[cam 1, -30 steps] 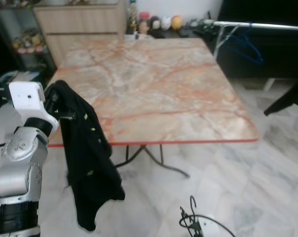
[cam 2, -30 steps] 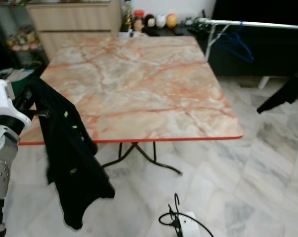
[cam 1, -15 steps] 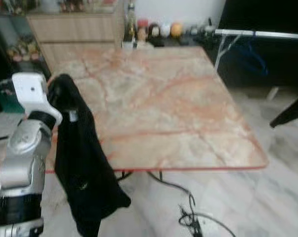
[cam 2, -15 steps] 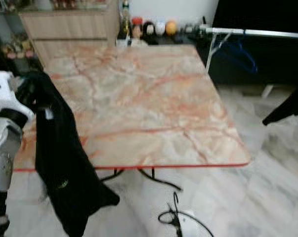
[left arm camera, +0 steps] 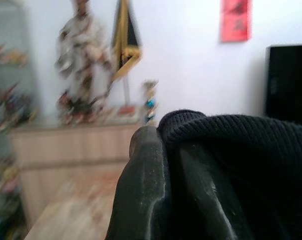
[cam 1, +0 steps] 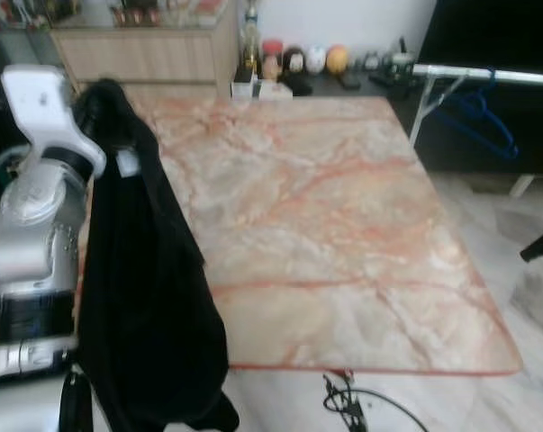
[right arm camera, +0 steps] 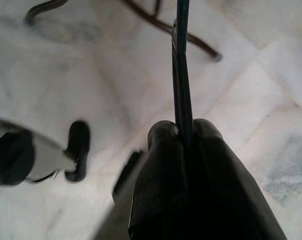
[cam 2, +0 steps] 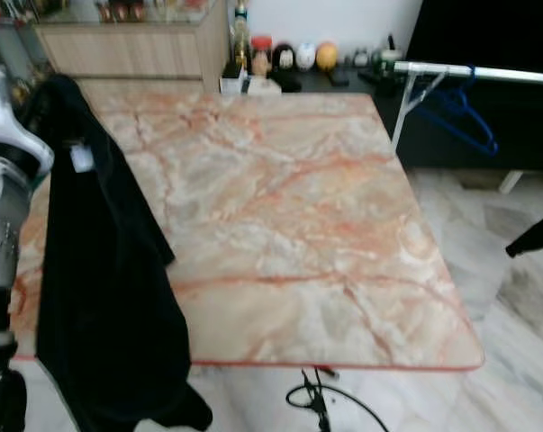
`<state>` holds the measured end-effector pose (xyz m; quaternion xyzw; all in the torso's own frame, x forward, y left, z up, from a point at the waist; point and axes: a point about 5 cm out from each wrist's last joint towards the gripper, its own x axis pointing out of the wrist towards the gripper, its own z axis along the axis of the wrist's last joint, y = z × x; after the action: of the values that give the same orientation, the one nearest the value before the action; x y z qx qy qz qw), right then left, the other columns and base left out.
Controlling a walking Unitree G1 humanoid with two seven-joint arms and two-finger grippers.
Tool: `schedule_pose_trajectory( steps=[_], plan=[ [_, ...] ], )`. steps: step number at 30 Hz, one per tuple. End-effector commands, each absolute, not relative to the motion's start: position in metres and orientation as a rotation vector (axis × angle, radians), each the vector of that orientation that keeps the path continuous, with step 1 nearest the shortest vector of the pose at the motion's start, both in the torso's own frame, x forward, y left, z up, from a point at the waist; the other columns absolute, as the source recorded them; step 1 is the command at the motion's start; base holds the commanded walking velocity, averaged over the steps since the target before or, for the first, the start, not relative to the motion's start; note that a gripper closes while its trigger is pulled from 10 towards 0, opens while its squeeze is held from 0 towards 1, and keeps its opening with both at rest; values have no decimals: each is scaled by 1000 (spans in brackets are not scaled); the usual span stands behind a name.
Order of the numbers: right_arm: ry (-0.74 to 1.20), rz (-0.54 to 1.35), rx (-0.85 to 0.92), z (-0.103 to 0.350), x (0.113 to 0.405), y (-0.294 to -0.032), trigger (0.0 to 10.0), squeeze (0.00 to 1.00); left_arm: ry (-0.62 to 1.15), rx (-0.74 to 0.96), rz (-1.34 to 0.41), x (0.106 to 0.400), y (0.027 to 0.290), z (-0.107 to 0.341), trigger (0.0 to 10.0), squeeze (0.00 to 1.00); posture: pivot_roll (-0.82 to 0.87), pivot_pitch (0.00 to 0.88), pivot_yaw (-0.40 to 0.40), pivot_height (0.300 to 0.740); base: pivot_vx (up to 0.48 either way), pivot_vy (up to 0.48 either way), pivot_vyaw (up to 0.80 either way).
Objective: Hang hanger
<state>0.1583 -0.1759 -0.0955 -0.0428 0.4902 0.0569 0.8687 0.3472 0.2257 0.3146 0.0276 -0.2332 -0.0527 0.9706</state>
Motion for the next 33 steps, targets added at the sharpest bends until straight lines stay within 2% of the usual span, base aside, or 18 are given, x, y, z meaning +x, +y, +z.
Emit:
schedule_pose_trajectory(
  steps=[1, 9, 15, 16, 21, 27, 33],
  plan=[
    [1048, 104, -82, -98, 152, -179, 10000, 0, -539, 77, -127, 347, 221, 331, 10000, 0, 34, 0, 19, 740, 386, 0, 0],
    [1051, 105, -78, -98, 152, -178, 10000, 0, -545, 71, -133, 353, 225, 335, 10000, 0, 36, 0, 25, 740, 365, 0, 0],
    [1055, 110, -80, -98, 151, -178, 10000, 0, -467, 16, -189, 339, 231, 307, 10000, 0, 38, 0, 20, 740, 0, 0, 0],
    [1057, 116, -83, -99, 151, -178, 10000, 0, -379, 10, -234, 331, 235, 288, 10000, 0, 42, 0, 18, 740, 0, 0, 0],
    [1060, 126, -90, -99, 150, -179, 10000, 0, -229, 23, -351, 308, 239, 259, 10000, 0, 56, 0, 13, 740, 0, 0, 0],
    [1063, 138, -97, -99, 149, -179, 10000, 0, 34, 104, -588, 275, 232, 216, 10000, 0, 60, 0, 17, 740, 0, 0, 0],
    [1064, 141, -100, -99, 149, -179, 10000, 0, 190, 128, -691, 253, 220, 186, 10000, 0, 60, 0, 18, 740, 0, 0, 0]
  ],
)
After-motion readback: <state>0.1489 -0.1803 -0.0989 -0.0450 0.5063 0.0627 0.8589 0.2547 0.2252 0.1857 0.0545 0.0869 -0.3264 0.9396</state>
